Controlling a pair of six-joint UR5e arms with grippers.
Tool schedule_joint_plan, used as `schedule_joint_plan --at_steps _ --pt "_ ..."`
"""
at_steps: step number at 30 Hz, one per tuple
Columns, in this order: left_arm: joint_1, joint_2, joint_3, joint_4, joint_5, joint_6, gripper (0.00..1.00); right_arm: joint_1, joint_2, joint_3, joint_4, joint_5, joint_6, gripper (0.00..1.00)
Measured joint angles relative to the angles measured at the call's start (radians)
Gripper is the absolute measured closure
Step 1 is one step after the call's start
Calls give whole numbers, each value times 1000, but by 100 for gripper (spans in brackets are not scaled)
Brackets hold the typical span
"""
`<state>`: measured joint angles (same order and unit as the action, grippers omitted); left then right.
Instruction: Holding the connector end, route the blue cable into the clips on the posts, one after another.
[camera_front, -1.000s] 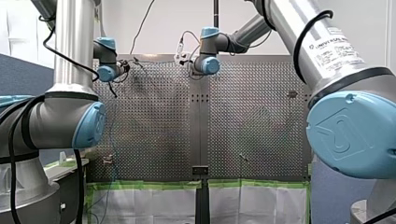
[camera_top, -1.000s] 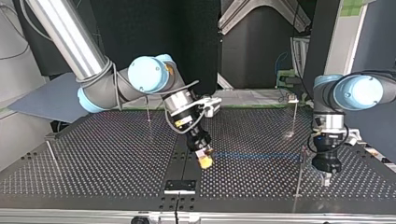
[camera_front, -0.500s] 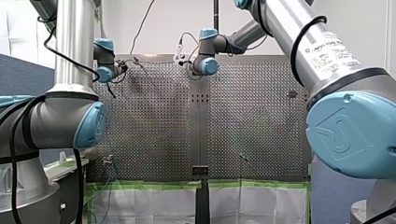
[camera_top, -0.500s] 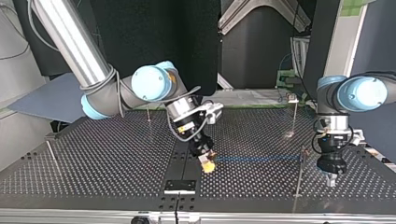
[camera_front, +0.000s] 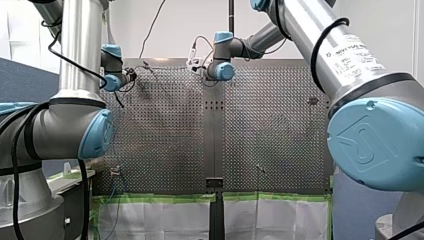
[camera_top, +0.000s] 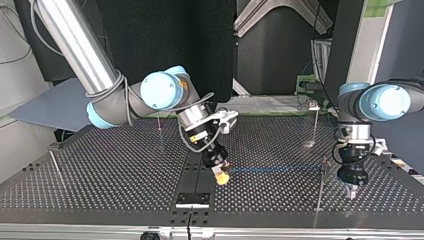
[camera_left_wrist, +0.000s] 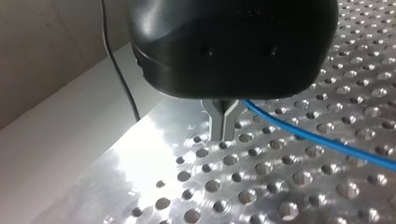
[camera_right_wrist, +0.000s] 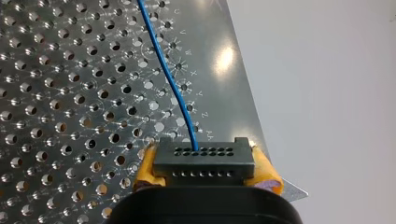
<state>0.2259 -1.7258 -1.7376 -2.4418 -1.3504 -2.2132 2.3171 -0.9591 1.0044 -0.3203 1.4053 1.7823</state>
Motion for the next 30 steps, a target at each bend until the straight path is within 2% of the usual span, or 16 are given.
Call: schedule_joint_plan --at_steps 2,4,5,6,7,8,9,10,14,21,30 --pt "1 0 0 1 -9 -1 67 0 0 0 2 0 -1 100" --pt "2 1 0 0 -14 -1 57 0 1 0 3 0 -1 100" --pt "2 3 0 0 -16 -2 57 0 0 0 3 0 -1 100" --pt "2 5 0 0 -17 -2 38 0 0 0 4 0 -1 100" --pt "2 7 0 0 -17 -3 25 0 0 0 4 0 -1 100" --pt "2 11 0 0 -17 -5 25 0 0 0 4 0 -1 100" --pt "3 13 0 0 -14 -8 4 0 0 0 4 0 -1 100" --pt "3 16 0 0 -10 -12 0 0 0 0 4 0 -1 100" --pt "-5 26 0 -14 5 -33 0 0 0 0 6 0 -1 100" --pt "-20 29 0 -66 -28 -43 0 1 0 0 12 0 -2 100" --pt "-36 31 0 -136 -89 9 0 -1 -1 0 22 0 -5 100"
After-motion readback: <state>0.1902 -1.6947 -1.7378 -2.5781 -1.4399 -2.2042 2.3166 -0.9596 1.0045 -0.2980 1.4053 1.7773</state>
